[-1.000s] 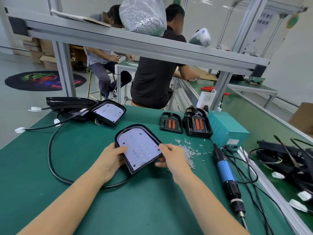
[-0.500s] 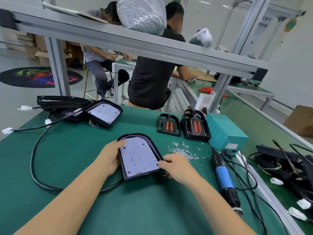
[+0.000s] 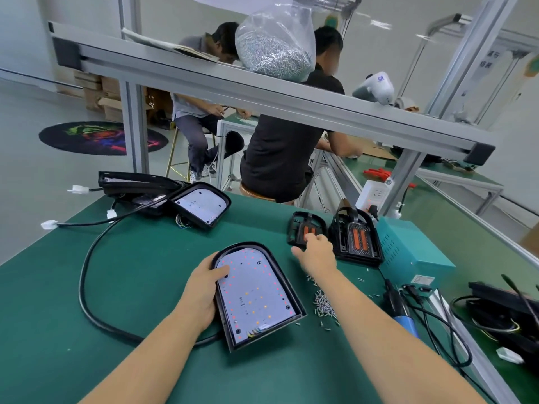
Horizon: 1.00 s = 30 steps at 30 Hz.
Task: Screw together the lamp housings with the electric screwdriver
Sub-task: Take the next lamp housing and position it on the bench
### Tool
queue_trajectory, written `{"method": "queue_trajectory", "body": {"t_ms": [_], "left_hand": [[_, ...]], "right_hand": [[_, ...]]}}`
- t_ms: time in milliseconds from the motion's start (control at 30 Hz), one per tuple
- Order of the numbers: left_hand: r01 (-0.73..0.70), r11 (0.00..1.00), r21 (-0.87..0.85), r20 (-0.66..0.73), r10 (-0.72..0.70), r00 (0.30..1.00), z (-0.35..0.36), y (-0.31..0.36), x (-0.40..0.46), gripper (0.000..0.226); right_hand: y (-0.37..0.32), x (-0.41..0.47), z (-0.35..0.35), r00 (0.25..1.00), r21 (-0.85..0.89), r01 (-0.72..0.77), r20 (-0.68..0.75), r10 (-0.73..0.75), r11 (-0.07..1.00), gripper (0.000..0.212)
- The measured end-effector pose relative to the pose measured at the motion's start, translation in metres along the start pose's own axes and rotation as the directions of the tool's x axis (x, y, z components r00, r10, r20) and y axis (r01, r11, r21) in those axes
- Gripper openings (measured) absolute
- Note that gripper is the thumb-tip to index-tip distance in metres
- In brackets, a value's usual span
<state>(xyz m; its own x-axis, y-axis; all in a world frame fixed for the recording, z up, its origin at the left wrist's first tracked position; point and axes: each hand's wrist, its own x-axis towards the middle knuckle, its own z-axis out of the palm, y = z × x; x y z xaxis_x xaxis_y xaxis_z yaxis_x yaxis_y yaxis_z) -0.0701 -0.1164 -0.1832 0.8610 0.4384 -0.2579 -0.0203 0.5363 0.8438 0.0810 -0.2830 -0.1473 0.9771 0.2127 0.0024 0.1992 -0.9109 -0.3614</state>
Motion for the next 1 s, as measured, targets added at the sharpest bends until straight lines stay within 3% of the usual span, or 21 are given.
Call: {"method": "queue_trajectory", "body": {"t_ms": [200,333,533,767,1000], "left_hand": [[-0.025,0.999,-0.035,-0.003,0.025,1.0,0.003,0.001,-0.001,0.033],[-0.01,0.998,-0.066,-0.005,0.01,1.0,0.005,0.003,0.0,0.033],[-0.002,0.998,-0.064,0.017,0.003,1.0,0.003,0.002,0.0,0.035],[-0.009,0.998,-0.064,0.009,0.01,1.0,0.002,0.001,-0.001,0.035],[-0.004,0.999,-0.051,-0.009,0.004,1.0,0.002,0.001,0.002,0.033]], "right_hand": [[-0.004,0.021,0.007,0.995,-0.109,-0.082,0.052,0.088,0.991,0.073],[-0.006,0.031,0.007,0.983,-0.196,-0.123,0.107,0.146,0.973,0.067],[-0.008,0.032,0.002,0.989,-0.215,-0.147,-0.033,0.144,0.965,0.053],[-0.017,0.041,0.002,0.987,-0.104,-0.16,0.005,0.162,0.982,0.061],[-0.018,0.053,0.009,0.958,0.053,-0.288,0.008,0.288,0.956,0.066]]}}
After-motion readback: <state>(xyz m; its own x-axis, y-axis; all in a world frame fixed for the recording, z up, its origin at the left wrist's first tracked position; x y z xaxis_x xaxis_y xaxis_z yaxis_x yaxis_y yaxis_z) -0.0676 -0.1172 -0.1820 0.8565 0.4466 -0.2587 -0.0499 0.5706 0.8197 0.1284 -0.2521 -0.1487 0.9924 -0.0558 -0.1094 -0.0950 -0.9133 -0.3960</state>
